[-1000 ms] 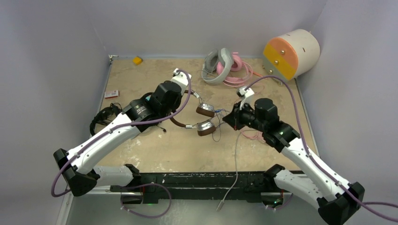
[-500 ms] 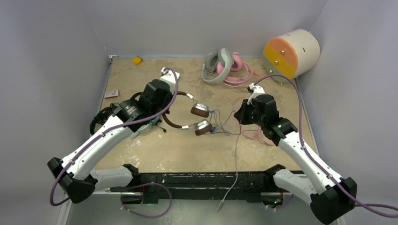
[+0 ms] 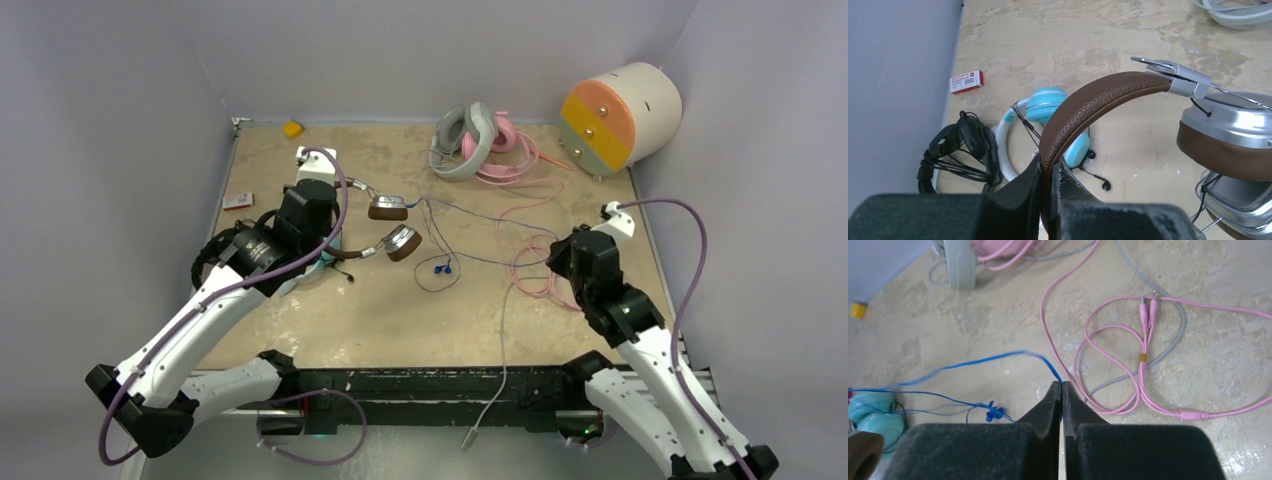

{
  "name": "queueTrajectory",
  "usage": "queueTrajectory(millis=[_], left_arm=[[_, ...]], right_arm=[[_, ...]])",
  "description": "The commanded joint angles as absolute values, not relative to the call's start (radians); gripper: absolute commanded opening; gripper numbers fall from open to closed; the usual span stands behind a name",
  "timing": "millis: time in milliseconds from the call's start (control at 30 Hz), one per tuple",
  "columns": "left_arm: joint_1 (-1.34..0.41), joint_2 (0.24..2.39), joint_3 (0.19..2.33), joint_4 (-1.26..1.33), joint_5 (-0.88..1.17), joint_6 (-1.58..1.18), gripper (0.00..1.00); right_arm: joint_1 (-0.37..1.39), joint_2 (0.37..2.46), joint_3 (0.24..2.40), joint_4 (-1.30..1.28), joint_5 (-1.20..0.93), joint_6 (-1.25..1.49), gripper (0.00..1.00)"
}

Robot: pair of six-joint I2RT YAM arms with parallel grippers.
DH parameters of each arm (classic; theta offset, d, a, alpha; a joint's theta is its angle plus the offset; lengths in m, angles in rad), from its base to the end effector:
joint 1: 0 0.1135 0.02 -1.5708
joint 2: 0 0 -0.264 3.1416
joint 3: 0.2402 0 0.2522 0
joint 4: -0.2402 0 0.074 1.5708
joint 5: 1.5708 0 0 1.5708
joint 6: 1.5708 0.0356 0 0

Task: Wrap the headphones
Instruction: Wrap the headphones cable around the headphones.

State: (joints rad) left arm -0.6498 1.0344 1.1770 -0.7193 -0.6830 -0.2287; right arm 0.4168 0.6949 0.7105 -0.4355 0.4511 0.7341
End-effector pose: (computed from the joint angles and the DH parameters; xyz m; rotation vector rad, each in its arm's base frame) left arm 0.1762 -0.1057 0.3792 0.0404 2.0116 0.1798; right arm 0.1508 0.0498 0.3031 0.5910 1.8680 0.3111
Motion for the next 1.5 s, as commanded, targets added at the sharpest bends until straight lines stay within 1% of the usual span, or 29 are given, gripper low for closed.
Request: queueTrajectory(millis=[0,100,233,400,600,667,733,767,800,833,867,900,933,967,1000,1033,1100,1300,1467], left_arm=[[-0.648,1.022,1.178,-0.624,-0.751,-0.269,0.00],[-0.648,1.036,1.180,-0.624,-0.749,-0.261,0.00],[-0.648,1.049,1.167,-0.620,-0.773,-0.237,0.00],[-0.645,1.048,1.189,-0.637,-0.791,-0.305,0.00],[-0.541,1.054,1.264,-0.688,-0.630,-0.460,0.00],[-0.489,1.041,1.269,-0.683,-0.577,-0.498,0.00],[-0.457,1.029,1.269,-0.668,-0.526,-0.519,0.00],[-0.452,1.028,1.273,-0.664,-0.495,-0.527,0.00],[-0.451,1.028,1.276,-0.659,-0.455,-0.530,0.00],[-0.451,1.030,1.277,-0.650,-0.399,-0.532,0.00],[-0.451,1.034,1.276,-0.642,-0.339,-0.532,0.00],[-0.451,1.041,1.272,-0.631,-0.251,-0.527,0.00],[-0.451,1.053,1.268,-0.624,-0.195,-0.519,0.00],[-0.451,1.068,1.264,-0.622,-0.158,-0.515,0.00],[-0.451,1.086,1.259,-0.624,-0.132,-0.513,0.00],[-0.451,1.106,1.248,-0.626,-0.113,-0.516,0.00],[-0.451,1.139,1.211,-0.622,-0.090,-0.536,0.00],[-0.450,1.210,1.031,-0.515,-0.060,-0.665,0.00],[-0.452,1.298,0.954,-0.495,-0.092,-0.794,0.00]], right_arm=[[0.414,0.636,0.697,-0.426,0.521,0.716,0.00],[0.414,0.615,0.716,-0.464,0.553,0.742,0.00],[0.414,0.575,0.746,-0.516,0.678,0.757,0.00],[0.414,0.559,0.801,-0.560,0.699,0.726,0.00],[0.414,0.488,0.816,-0.575,0.794,0.718,0.00],[0.414,0.473,0.808,-0.531,0.722,0.629,0.00],[0.414,0.477,0.788,-0.462,0.532,0.517,0.00],[0.414,0.488,0.778,-0.431,0.393,0.471,0.04],[0.414,0.506,0.770,-0.400,0.236,0.416,0.13],[0.414,0.537,0.763,-0.366,0.073,0.367,0.26],[0.414,0.565,0.757,-0.324,-0.064,0.317,0.42],[0.414,0.597,0.762,-0.295,-0.173,0.269,0.55],[0.414,0.630,0.773,-0.283,-0.262,0.255,0.64],[0.414,0.658,0.784,-0.278,-0.309,0.254,0.70],[0.414,0.687,0.794,-0.268,-0.355,0.251,0.74],[0.414,0.708,0.801,-0.262,-0.377,0.248,0.77],[0.414,0.742,0.813,-0.247,-0.432,0.245,0.80],[0.414,0.770,0.773,-0.204,-0.440,0.281,0.80],[0.414,0.799,0.742,-0.204,-0.465,0.287,0.80]])
